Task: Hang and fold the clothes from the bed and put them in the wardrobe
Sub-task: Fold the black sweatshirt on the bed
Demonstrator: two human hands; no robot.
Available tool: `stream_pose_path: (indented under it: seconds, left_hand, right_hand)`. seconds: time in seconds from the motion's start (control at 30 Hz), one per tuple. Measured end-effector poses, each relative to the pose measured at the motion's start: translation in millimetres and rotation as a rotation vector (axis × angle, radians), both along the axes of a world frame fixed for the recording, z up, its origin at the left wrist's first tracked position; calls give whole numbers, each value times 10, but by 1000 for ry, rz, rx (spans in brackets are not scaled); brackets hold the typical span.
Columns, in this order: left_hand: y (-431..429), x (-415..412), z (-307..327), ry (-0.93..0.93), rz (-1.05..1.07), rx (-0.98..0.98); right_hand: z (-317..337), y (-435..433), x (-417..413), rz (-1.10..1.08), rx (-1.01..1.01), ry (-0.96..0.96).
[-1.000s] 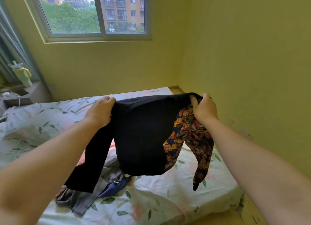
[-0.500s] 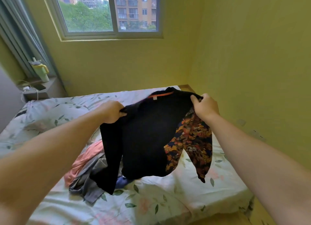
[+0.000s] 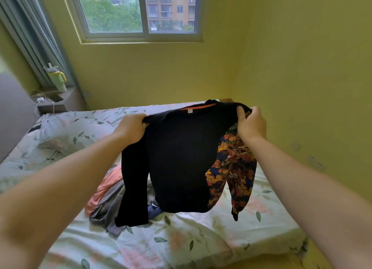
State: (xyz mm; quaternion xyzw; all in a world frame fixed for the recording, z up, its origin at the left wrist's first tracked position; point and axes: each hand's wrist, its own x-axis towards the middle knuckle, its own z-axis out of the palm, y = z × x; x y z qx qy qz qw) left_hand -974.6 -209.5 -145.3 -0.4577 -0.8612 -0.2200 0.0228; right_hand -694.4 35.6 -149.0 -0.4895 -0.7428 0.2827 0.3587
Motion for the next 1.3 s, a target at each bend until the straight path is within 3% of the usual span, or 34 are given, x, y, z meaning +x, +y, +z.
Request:
stream_pose_path:
  seconds: [0.07,0.2,0.4,0.43,0.57,0.63,0.67,0.77,0.83,0.87,0.93,0.97,1.07,1.17,1.3]
  left_hand:
    - [18,-2,-14,-20,0,-63]
    - [7,-56,-4,1,68,134]
    - [46,-87,-42,-55,118,85]
    - [52,-96,-47,-140,143,110]
    - [52,-12,-91,-775,269,327]
    - [40,53,-161,-884,318,394]
    - [28,62,-220,-812,332,415]
    - [-80,171,-421,-288,319,531]
    - [-153,239,-557,-105,275,597]
    - [-171,260,-616,-89,195,434]
    - [-224,290,-710,-146,28,-207]
    - [-265,263,-709,-181,30,-326]
    - [-328,199,-593,-136,184,160]
    - [-267,285,-524,-17,108,84]
    - [-242,303,-330,-21,146,252]
  right_hand:
    - [0,1,-18,-5,-17,7]
    - [15,-9,-44,0,9,4]
    - [36,-3,-85,-10,32,5]
    - [29,-4,-85,-14,33,7]
    - [-11,-41,-82,-17,42,64]
    - [-24,-83,-94,-37,58,103]
    - [-34,-116,-93,-57,61,119]
    - [-94,-184,-72,-123,72,189]
    - [-102,-161,-42,-119,73,185]
    - [-100,-147,-31,-77,51,134]
    - [-134,-131,-17,21,-21,-16]
    - [-178,-134,-3,21,-49,-58]
    - [-254,-180,4,-16,-48,-16]
    - [-252,-229,-6,68,5,-102]
    - [-312,-282,-9,79,-77,-94]
